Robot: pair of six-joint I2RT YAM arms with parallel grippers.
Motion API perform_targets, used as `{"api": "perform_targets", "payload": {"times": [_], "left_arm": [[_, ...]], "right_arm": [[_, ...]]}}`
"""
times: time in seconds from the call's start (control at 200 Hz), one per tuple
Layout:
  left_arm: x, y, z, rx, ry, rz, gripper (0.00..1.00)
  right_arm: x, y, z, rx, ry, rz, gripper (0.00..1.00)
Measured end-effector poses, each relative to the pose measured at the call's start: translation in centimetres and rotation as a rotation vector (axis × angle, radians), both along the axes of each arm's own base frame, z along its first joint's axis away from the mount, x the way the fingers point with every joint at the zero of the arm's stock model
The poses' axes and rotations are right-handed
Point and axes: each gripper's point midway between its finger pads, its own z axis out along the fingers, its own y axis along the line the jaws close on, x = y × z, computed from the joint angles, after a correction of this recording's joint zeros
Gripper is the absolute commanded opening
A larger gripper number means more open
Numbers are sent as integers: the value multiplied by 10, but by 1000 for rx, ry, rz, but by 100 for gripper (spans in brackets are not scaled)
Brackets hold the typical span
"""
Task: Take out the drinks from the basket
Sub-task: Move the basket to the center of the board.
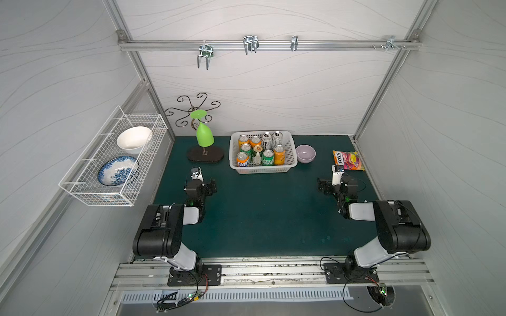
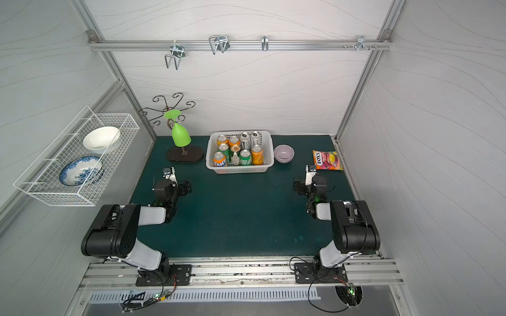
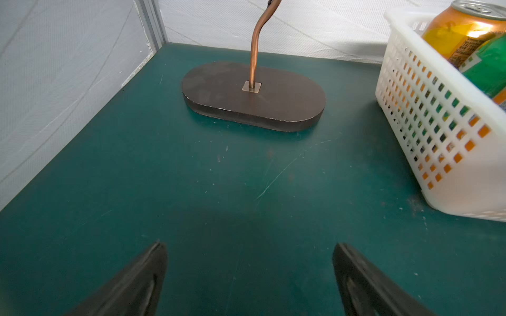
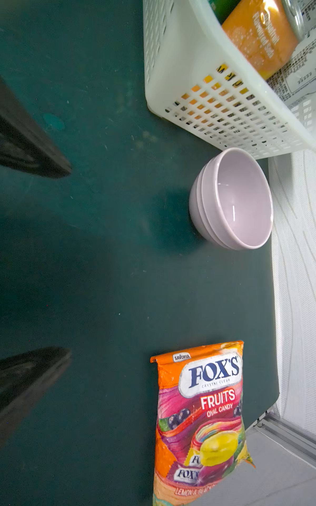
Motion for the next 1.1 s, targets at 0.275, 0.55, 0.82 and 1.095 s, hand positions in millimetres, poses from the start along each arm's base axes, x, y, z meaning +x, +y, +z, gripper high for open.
{"api": "perform_targets", "payload": {"times": [0.275,0.55,0.82,1.095], "left_arm": [[0,0,0,0,0,0,99],[0,0,0,0,0,3,99],[-18,9,56,-36,-92,79,94],[-42,14,120,-150,-142,163,93]], "right_arm": [[0,0,0,0,0,0,99],[0,0,0,1,0,0,99],[-4,-13,48,35,-10,-42,99],[-15,30,171,97,-119,77,99]]}}
